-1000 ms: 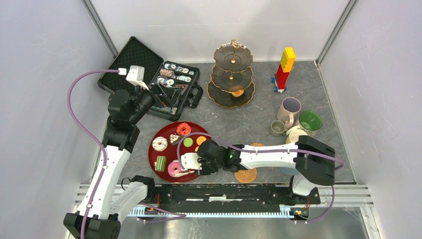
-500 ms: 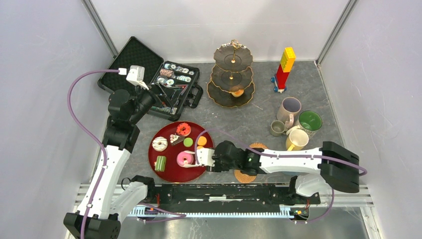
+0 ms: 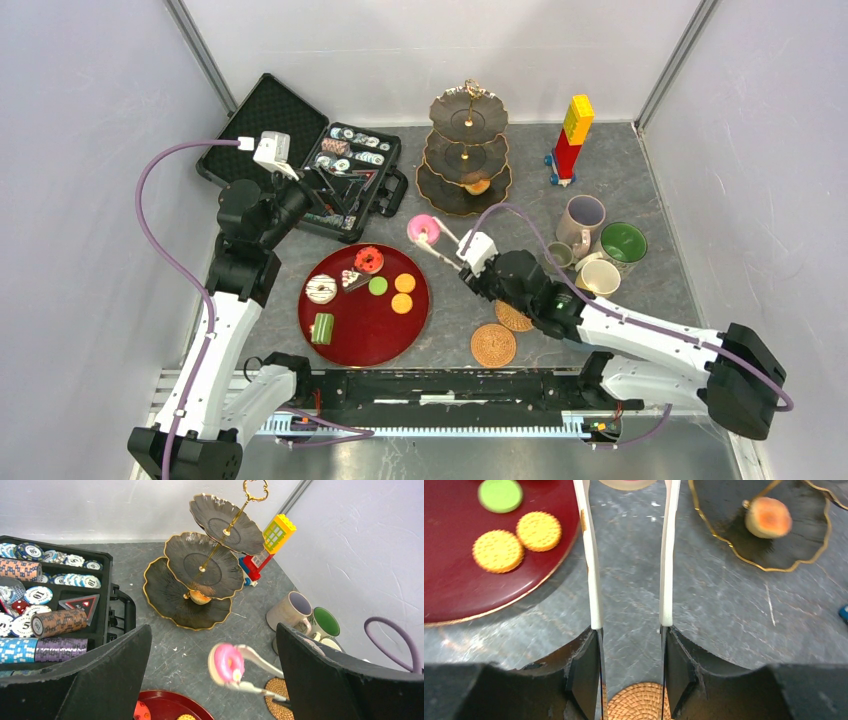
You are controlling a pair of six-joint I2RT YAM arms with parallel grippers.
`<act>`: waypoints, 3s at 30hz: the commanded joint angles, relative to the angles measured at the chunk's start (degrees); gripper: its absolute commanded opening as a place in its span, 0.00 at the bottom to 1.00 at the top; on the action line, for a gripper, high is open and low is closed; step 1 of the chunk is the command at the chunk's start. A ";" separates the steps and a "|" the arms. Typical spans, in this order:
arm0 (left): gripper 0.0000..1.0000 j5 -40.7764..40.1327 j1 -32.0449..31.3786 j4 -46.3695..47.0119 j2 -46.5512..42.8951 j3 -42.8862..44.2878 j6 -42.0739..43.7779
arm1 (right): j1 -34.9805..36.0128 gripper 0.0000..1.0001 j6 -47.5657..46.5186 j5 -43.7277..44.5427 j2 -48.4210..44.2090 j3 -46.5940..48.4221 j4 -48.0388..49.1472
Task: Serve the afternoon tea
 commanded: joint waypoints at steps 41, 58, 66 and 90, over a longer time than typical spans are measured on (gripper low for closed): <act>1.00 3.67 -0.17 2.49 1.14 1.79 -3.94 | -18.61 0.31 18.28 3.52 33.19 16.26 15.77; 1.00 3.63 -0.17 3.42 3.34 1.05 -4.44 | -18.63 0.39 13.00 3.47 32.16 11.62 22.71; 1.00 3.44 -0.17 2.91 2.97 1.30 -4.09 | -18.63 0.47 12.89 2.79 34.01 13.24 21.71; 1.00 3.75 -0.17 2.89 3.25 1.31 -4.36 | -18.61 0.63 12.61 2.37 35.72 14.89 20.26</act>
